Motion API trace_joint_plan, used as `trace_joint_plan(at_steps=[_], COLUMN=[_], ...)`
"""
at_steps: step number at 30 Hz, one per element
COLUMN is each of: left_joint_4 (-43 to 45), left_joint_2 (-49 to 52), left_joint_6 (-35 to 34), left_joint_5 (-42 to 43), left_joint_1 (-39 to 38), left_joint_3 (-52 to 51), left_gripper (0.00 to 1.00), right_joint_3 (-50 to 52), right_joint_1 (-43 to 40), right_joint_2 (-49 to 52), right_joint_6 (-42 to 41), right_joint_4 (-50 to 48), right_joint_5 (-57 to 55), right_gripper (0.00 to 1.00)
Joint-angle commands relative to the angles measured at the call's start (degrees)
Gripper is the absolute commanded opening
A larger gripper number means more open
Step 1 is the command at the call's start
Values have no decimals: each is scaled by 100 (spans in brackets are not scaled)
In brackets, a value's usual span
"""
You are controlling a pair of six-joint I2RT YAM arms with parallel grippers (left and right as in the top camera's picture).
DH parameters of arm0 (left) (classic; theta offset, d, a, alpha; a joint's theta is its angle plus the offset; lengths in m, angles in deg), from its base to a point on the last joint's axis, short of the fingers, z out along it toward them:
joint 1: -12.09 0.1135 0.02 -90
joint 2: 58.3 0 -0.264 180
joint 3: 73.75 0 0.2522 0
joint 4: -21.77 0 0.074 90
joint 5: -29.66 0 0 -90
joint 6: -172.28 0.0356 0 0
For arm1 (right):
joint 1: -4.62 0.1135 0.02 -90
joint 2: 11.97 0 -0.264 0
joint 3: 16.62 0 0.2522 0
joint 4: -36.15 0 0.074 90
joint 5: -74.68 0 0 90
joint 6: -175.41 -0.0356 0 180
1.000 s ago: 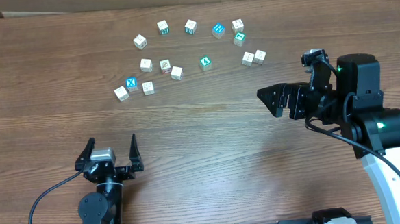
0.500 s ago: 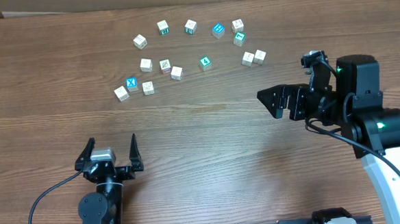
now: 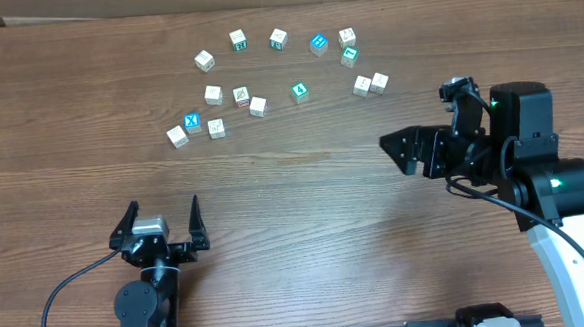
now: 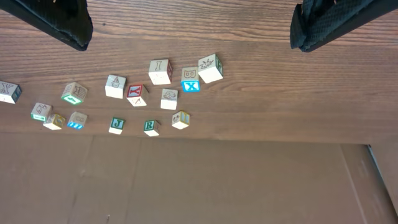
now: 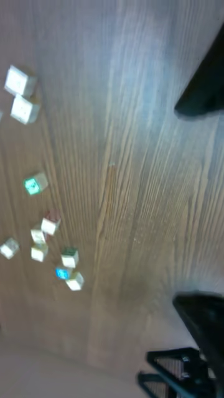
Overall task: Form a horizontal line
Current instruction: 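Lift the right gripper and swing it toward the block arc, then reach the right gripper over the right-side blocks near the arc end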
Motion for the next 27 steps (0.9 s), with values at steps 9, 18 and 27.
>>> trace_joint_plan(at_steps=[9,18,27], left_joint_4=[17,17,17], left_joint_2=[-57,-57,-57], left_joint_6=[107,109,109], left_joint_5=[-35,-35,-35], left_joint_1=[-37,-37,-37], left_joint_3=[-20,-22,-20], left_gripper=[100,100,100], right_joint_3=[-221,-221,-221], right_joint_1=[22,22,22], right_joint_2=[59,446,837], right_joint_6=[17,17,17], right_joint_4=[146,149,74], right_joint_5=[-758,-754,-758], right_gripper=[58,95,100])
